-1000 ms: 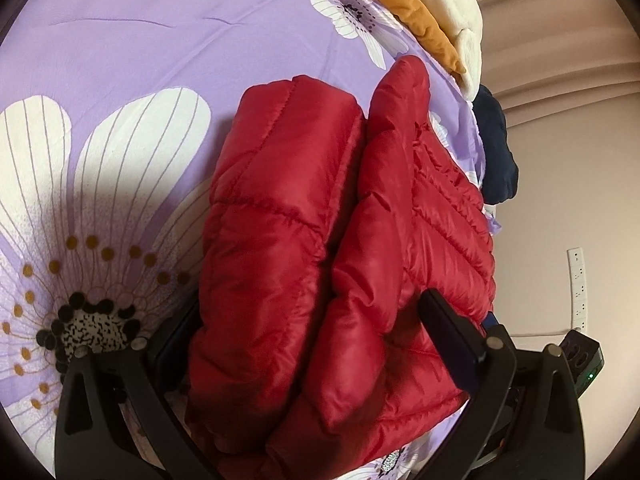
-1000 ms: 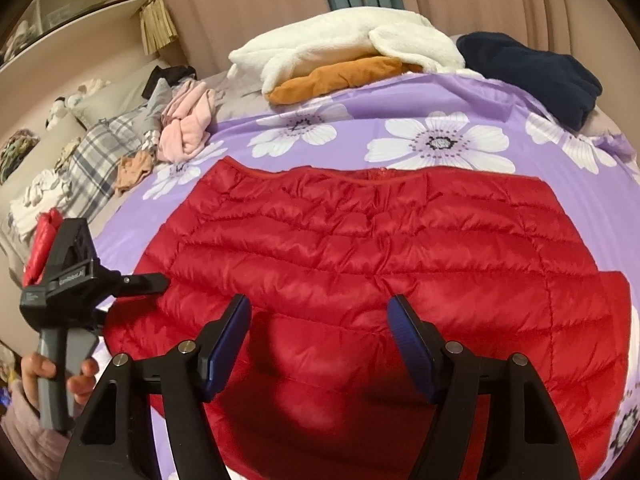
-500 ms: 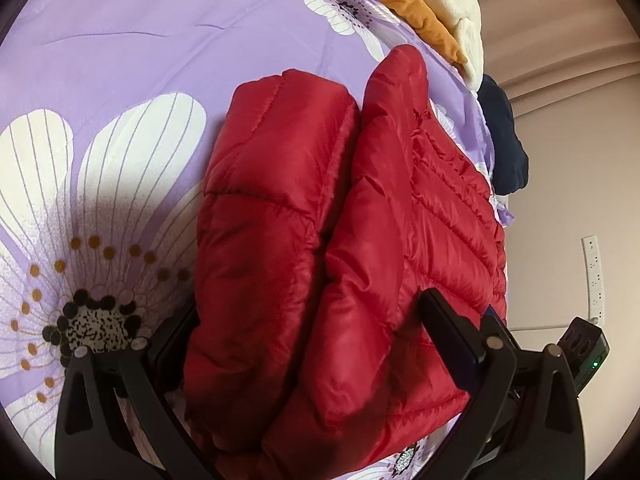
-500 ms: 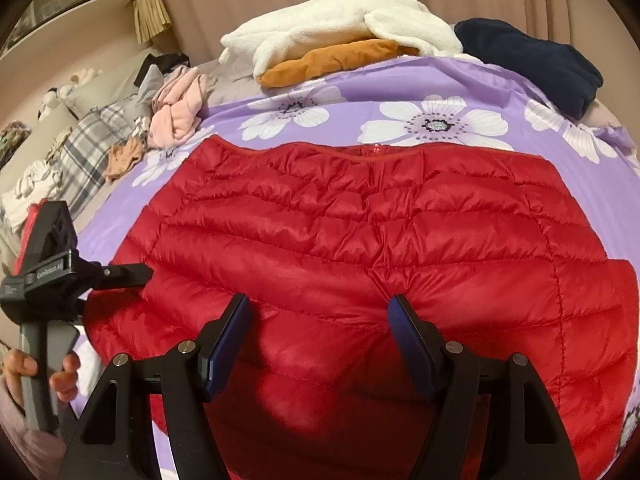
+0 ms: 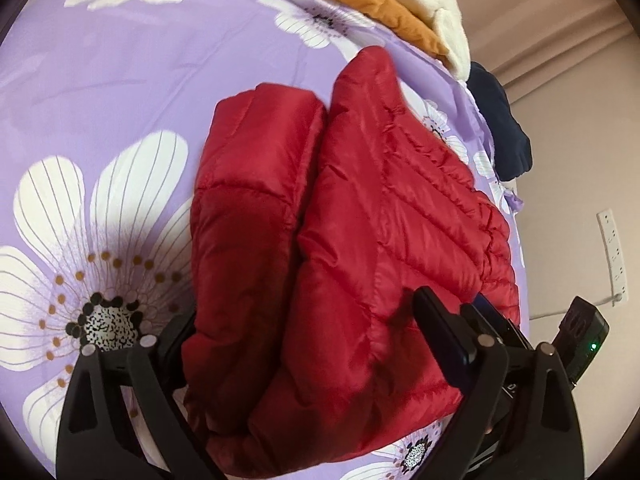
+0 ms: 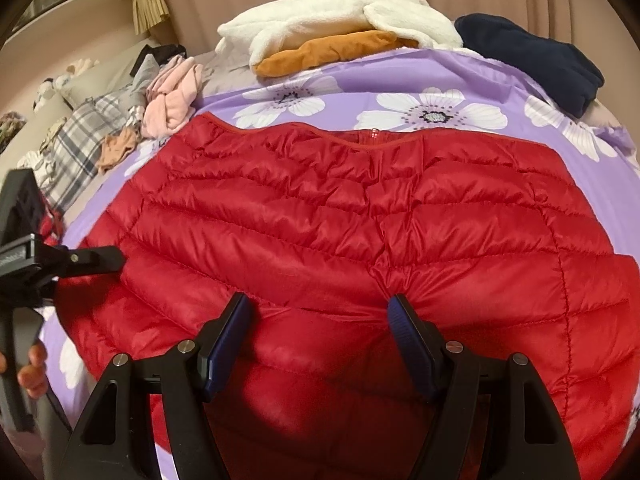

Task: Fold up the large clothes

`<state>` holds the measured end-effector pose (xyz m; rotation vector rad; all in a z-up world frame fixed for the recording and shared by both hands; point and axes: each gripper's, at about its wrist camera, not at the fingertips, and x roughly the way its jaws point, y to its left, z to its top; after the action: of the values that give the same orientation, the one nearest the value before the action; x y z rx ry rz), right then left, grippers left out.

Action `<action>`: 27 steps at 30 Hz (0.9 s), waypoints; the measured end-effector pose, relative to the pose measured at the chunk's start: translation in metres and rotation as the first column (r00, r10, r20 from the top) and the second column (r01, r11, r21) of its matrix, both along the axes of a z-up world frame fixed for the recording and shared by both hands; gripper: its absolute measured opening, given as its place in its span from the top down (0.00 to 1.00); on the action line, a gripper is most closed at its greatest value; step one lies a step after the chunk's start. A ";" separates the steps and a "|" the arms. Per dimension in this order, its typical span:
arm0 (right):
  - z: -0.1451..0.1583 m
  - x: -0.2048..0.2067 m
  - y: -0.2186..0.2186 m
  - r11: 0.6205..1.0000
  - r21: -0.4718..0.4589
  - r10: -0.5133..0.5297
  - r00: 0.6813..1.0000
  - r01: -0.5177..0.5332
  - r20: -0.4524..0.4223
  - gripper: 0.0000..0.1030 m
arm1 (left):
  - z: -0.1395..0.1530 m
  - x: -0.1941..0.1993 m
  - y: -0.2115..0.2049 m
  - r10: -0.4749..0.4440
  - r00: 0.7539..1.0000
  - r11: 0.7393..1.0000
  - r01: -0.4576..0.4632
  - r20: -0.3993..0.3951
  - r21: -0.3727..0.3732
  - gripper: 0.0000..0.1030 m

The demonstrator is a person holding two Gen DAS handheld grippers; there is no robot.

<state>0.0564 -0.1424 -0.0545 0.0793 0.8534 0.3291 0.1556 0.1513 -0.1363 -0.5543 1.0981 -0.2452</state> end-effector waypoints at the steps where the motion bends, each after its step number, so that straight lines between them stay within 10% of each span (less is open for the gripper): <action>1: -0.001 0.000 0.000 1.000 0.000 -0.001 1.000 0.001 -0.001 0.29 | 0.004 -0.001 -0.002 -0.003 1.000 1.000 0.003 0.014 0.013 0.14; 10: -0.004 -0.001 -0.002 1.000 0.007 -0.010 1.000 0.010 0.000 0.29 | 0.040 -0.010 -0.015 -0.001 0.994 0.992 -0.013 0.113 0.122 0.38; 27: -0.007 -0.003 -0.010 0.996 0.079 -0.031 1.000 0.030 0.003 0.29 | 0.101 -0.026 -0.073 -0.113 0.958 0.976 0.057 0.264 0.212 0.47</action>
<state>0.0538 -0.1523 -0.0615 0.1651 0.8340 0.3345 0.1293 0.0780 -0.0354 -0.2805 0.8644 -0.2734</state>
